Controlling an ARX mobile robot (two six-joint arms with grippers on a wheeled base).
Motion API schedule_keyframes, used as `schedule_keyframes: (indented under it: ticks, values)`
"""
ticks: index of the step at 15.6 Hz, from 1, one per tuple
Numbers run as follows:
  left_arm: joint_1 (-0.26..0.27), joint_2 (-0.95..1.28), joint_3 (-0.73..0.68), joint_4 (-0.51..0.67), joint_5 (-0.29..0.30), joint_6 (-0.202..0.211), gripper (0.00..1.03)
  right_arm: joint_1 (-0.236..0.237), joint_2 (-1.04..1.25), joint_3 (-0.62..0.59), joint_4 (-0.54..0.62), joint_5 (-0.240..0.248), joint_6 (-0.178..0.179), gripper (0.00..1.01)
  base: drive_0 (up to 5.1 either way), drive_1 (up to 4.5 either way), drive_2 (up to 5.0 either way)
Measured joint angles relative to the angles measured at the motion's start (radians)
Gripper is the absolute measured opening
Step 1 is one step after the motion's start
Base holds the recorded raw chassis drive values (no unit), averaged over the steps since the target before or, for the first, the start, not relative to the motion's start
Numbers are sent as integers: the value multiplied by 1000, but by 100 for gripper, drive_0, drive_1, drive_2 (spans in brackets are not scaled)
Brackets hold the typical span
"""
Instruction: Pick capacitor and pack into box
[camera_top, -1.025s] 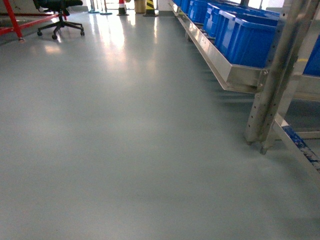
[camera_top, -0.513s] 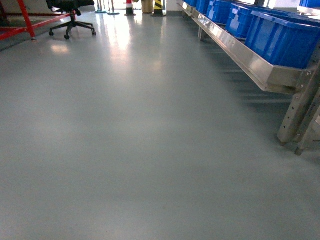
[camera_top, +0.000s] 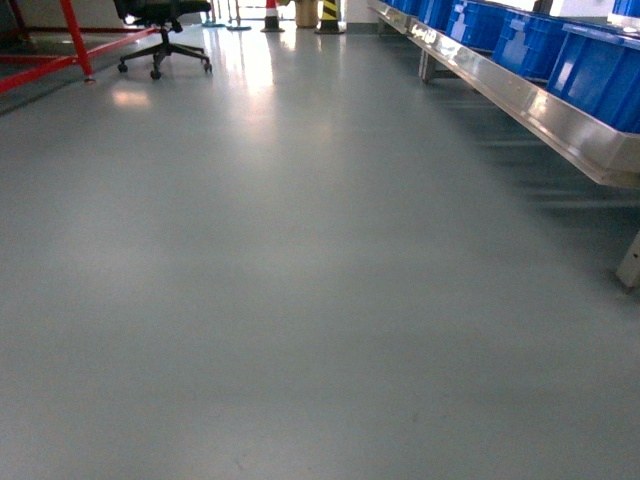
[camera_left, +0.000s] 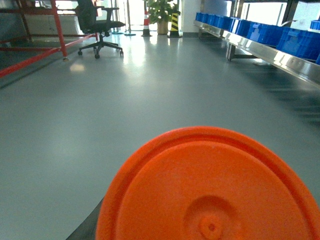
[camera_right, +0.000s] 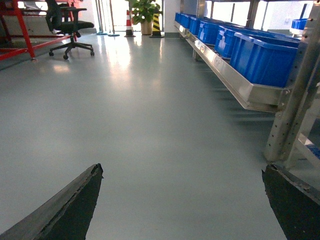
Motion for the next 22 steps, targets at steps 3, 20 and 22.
schedule_keyframes:
  ticks: [3, 20, 22]
  values:
    - [0, 0, 0, 0, -1, 0, 44, 0, 0, 0, 0, 0, 0, 98, -502, 244, 244]
    - [0, 0, 0, 0, 0, 0, 44, 0, 0, 0, -2, -1, 0, 98, -500, 245, 245]
    - [0, 0, 0, 2, 0, 0, 44, 0, 0, 0, 2, 0, 0, 98, -502, 243, 243]
